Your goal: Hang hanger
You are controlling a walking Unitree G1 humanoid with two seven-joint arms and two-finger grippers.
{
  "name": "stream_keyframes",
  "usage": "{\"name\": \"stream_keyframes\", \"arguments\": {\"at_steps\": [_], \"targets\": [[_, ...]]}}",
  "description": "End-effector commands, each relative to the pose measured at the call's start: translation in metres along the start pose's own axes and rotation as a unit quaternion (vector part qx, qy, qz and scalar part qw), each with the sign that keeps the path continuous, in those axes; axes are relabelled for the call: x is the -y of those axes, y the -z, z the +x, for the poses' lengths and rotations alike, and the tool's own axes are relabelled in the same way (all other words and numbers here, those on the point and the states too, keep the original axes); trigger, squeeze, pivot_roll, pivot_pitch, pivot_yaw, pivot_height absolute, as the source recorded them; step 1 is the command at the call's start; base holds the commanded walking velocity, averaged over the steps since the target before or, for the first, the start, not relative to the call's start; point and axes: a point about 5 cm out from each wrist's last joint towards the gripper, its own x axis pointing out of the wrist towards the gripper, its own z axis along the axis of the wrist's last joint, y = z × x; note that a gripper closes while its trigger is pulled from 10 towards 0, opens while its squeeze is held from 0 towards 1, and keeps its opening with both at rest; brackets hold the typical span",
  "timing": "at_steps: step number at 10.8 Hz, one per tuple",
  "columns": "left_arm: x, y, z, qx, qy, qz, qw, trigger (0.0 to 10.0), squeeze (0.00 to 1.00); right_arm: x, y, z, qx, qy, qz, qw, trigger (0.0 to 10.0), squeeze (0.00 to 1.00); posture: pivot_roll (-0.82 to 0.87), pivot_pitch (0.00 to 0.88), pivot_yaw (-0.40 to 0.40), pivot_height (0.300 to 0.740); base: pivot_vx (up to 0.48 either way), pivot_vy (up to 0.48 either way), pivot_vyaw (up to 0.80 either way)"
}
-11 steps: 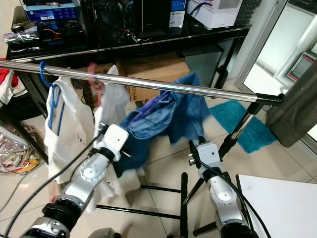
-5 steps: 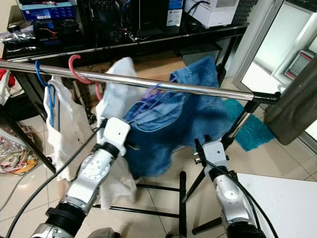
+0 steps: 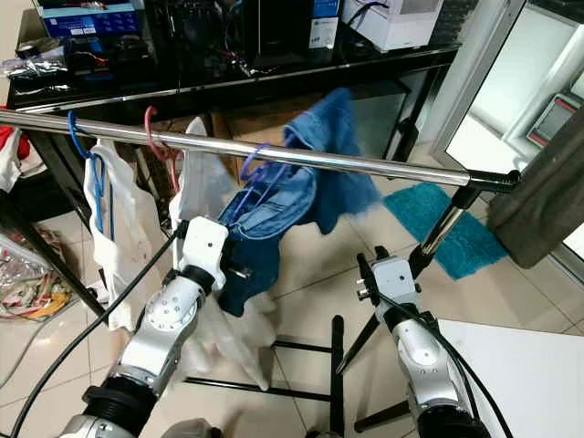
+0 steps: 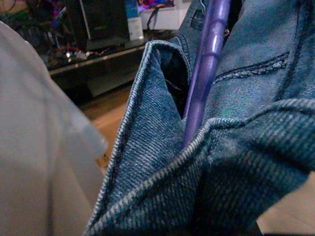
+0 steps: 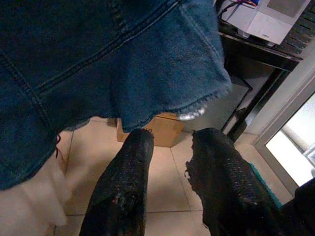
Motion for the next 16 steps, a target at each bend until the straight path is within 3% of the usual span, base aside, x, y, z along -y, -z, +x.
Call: {"name": "stream_keyframes", "arguments": {"at_steps": [1, 3, 7, 11, 12, 14, 15, 16], "targets": [[-0.001, -0.009, 0.004, 0.023, -0.012, -0.011, 1.000, 10.0, 0.00, 0.004, -0.002, 0.002, -0.001, 0.002, -0.003, 1.000, 10.0, 0.00, 0.20, 0.000, -0.049, 0.740, 0.000, 0.000, 0.00], [-0.008, -0.010, 0.005, 0.019, -0.042, -0.050, 0.998, 10.0, 0.00, 0.003, -0.003, 0.003, 0.000, 0.000, -0.003, 1.000, 10.0, 0.00, 0.19, 0.000, -0.052, 0.740, 0.000, 0.000, 0.00], [-0.016, -0.012, 0.008, 0.021, -0.050, -0.061, 0.997, 10.0, 0.00, 0.003, -0.003, 0.004, 0.000, 0.000, -0.002, 1.000, 10.0, 0.00, 0.20, 0.000, -0.054, 0.740, 0.000, 0.000, 0.00], [-0.025, -0.008, 0.009, 0.006, -0.076, -0.123, 0.990, 10.0, 0.00, 0.003, -0.001, 0.001, -0.003, 0.002, 0.000, 1.000, 10.0, 0.00, 0.19, 0.000, -0.052, 0.740, 0.000, 0.000, 0.00], [-0.026, -0.006, 0.010, -0.010, -0.077, -0.154, 0.985, 10.0, 0.00, 0.002, -0.001, 0.001, -0.004, 0.001, 0.000, 1.000, 10.0, 0.00, 0.20, 0.000, -0.052, 0.740, 0.000, 0.000, 0.00], [-0.024, -0.004, 0.009, -0.032, -0.062, -0.130, 0.989, 10.0, 0.00, 0.002, 0.000, 0.000, -0.005, 0.001, 0.001, 1.000, 10.0, 0.00, 0.20, 0.000, -0.048, 0.740, 0.000, 0.000, 0.00], [-0.020, -0.007, 0.009, -0.037, -0.046, -0.086, 0.995, 10.0, 0.00, 0.001, 0.001, -0.001, -0.006, 0.001, 0.002, 1.000, 10.0, 0.00, 0.20, 0.000, -0.047, 0.740, 0.000, 0.000, 0.00], [-0.017, -0.010, 0.010, -0.041, -0.038, -0.091, 0.994, 10.0, 0.00, 0.001, 0.001, -0.002, -0.007, 0.001, 0.003, 1.000, 10.0, 0.00, 0.20, 0.000, -0.045, 0.740, 0.000, 0.000, 0.00]]}}
